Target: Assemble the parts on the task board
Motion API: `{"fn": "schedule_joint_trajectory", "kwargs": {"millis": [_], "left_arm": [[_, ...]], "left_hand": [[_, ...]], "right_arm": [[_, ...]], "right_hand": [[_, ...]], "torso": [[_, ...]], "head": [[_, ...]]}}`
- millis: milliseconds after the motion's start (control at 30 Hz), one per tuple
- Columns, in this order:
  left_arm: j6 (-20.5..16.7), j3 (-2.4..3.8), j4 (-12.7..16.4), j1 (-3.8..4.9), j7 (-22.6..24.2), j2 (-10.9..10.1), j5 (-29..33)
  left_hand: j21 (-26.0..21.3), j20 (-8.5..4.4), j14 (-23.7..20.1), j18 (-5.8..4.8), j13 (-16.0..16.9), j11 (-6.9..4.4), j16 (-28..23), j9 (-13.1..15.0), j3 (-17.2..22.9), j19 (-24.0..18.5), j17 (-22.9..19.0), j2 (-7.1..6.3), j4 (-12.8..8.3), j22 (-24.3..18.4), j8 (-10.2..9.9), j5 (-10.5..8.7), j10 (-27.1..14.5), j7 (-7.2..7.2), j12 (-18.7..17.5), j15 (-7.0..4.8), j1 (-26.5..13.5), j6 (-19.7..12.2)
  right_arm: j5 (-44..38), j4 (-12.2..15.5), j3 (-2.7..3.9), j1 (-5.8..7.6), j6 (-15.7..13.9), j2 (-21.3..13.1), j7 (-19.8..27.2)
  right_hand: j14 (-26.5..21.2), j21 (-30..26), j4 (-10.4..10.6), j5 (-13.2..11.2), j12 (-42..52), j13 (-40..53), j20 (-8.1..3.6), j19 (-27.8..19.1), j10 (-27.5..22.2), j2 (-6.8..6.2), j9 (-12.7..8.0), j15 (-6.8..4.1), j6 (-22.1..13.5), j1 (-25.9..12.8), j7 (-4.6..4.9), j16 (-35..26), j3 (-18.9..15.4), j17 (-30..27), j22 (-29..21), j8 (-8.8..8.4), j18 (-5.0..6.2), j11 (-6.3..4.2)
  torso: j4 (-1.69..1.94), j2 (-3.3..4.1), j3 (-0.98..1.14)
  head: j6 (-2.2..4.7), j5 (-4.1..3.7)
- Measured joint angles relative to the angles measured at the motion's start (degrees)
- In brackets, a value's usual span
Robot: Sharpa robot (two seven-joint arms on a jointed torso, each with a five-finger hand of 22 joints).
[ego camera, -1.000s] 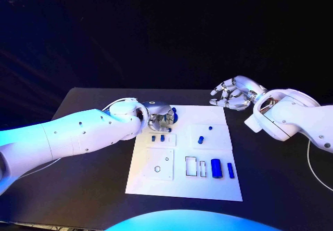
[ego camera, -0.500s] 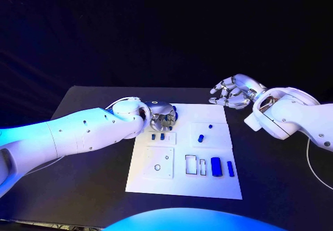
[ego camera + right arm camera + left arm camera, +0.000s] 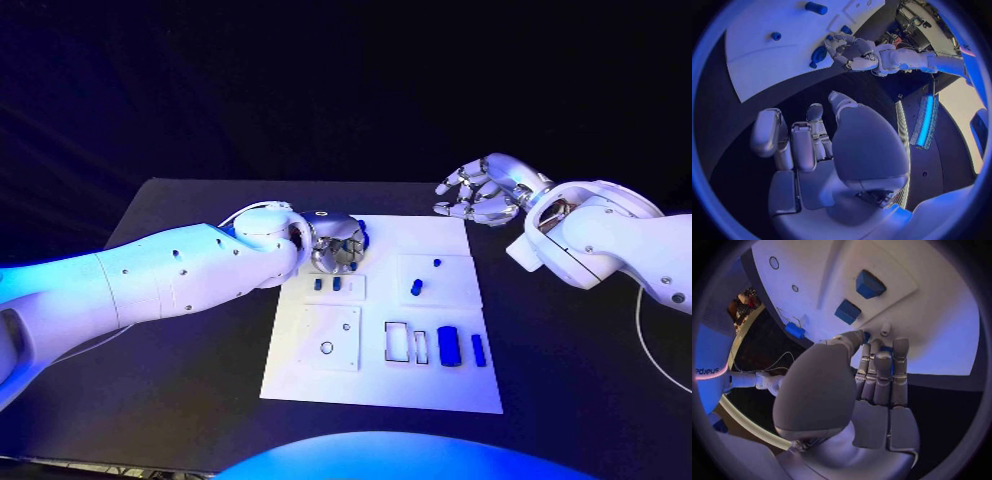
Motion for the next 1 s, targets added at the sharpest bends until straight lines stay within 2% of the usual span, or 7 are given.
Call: {"fn": "schedule_joint_trajectory", "kwargs": {"millis": [233,300,533,567,600,633,1000], "left_arm": [[0.2,-0.02,0.1,-0.01,0.3,0.1,0.1],[0.2,-0.02,0.1,-0.01,0.3,0.2,0.1],[0.7,-0.02,0.1,-0.01,0.5,0.3,0.2],[0.8,-0.01,0.0,0.00,0.5,0.3,0.2],[0.9,0.01,0.0,0.02,0.5,0.3,0.2],[1.0,0.01,0.0,0.03,0.5,0.3,0.2],[2.0,0.16,-1.4,0.21,0.8,1.1,0.2]], "left_hand": [[0.5,0.18,0.2,0.00,-0.1,0.00,0.5,-0.1,0.2,0.4,0.3,-0.20,-0.2,0.6,-0.3,0.00,0.0,0.00,-0.3,0.20,-0.3,0.0],[1.0,0.12,0.6,0.01,-0.2,0.19,0.9,-0.1,0.6,0.7,0.7,0.07,-0.6,1.1,-0.3,0.00,0.2,0.00,-0.3,0.10,-0.5,0.0],[3.1,-0.10,2.7,0.00,-0.2,-0.30,2.5,-0.1,1.7,2.6,2.7,0.67,-1.7,3.5,-0.3,0.00,1.8,-0.26,-0.6,-0.23,-1.1,1.8],[3.3,-0.15,2.8,-0.08,-0.2,-0.40,2.6,-0.1,1.9,2.6,3.0,0.67,-1.9,3.7,-0.3,0.00,1.9,-0.22,-0.6,-0.27,-1.1,2.1],[3.7,-0.28,3.4,-0.78,-0.2,-0.50,2.9,-0.1,2.1,3.2,3.4,0.79,-2.1,4.3,-0.3,0.00,2.2,-0.22,-0.6,-0.31,-1.2,2.3],[4.0,-0.30,3.6,-0.95,-0.3,-0.54,3.0,-0.1,2.2,3.4,3.7,0.90,-2.2,4.6,-0.3,0.00,2.4,-0.32,-0.6,-0.32,-1.4,2.6],[4.4,-0.51,4.3,-0.95,-0.1,-0.99,3.7,-0.1,3.2,3.6,3.6,1.36,-3.6,5.3,-0.3,0.00,3.3,-0.31,-1.1,-0.62,-1.4,3.6]], "right_arm": [[0.0,0.0,0.00,0.00,0.0,0.0,0.0],[0.0,0.0,0.00,0.00,0.0,0.0,0.0],[0.0,0.0,0.00,0.00,0.1,0.0,-0.1],[0.0,0.0,0.00,0.00,0.1,0.0,-0.1],[0.0,0.0,0.00,0.00,0.1,0.0,-0.1],[0.0,0.0,0.00,0.00,0.1,0.0,-0.1],[0.0,0.0,0.00,0.00,0.2,0.1,-0.1]], "right_hand": [[-0.2,0.0,0.0,0.0,0.0,0.1,0.00,0.0,0.0,0.00,0.0,-0.20,0.0,0.0,0.00,0.0,0.0,0.0,0.0,0.00,0.00,0.05],[-0.2,0.0,0.0,0.0,0.0,0.1,0.00,0.0,0.0,0.00,0.0,-0.20,0.0,0.0,0.00,0.0,0.0,0.0,0.0,0.00,0.00,0.05],[-0.2,0.0,0.0,0.0,0.0,0.2,0.00,0.0,0.1,0.00,0.0,-0.20,0.0,0.0,-0.01,0.0,0.0,0.0,0.0,0.00,0.00,0.05],[-0.2,0.0,0.0,0.0,0.0,0.2,0.00,0.0,0.1,0.00,0.0,-0.20,0.0,0.0,-0.02,0.0,0.0,0.0,0.0,0.00,0.00,0.05],[-0.2,0.0,0.0,0.0,0.0,0.2,0.00,0.0,0.1,0.00,0.0,-0.20,0.0,0.0,-0.02,0.0,0.0,0.0,0.0,0.00,0.00,0.05],[-0.2,0.0,0.0,0.0,0.0,0.2,0.00,0.0,0.1,0.00,0.0,-0.20,-0.1,0.0,-0.05,0.0,0.0,0.0,0.0,0.00,0.00,0.05],[-0.2,0.0,0.0,0.0,0.0,0.2,0.00,0.0,0.3,0.00,0.0,-0.20,0.1,0.0,0.13,0.0,0.3,0.2,0.0,0.22,0.00,-0.15]], "torso": [[0.00,0.00,0.00],[0.00,0.00,0.00],[-0.04,-0.02,0.03],[-0.03,-0.02,0.03],[-0.04,-0.02,0.03],[-0.04,-0.02,0.03],[-0.12,0.02,0.01]], "head": [[0.07,-0.01],[0.07,-0.01],[-0.04,0.03],[-0.04,0.03],[-0.04,0.02],[-0.05,-0.01],[-0.13,0.04]]}}
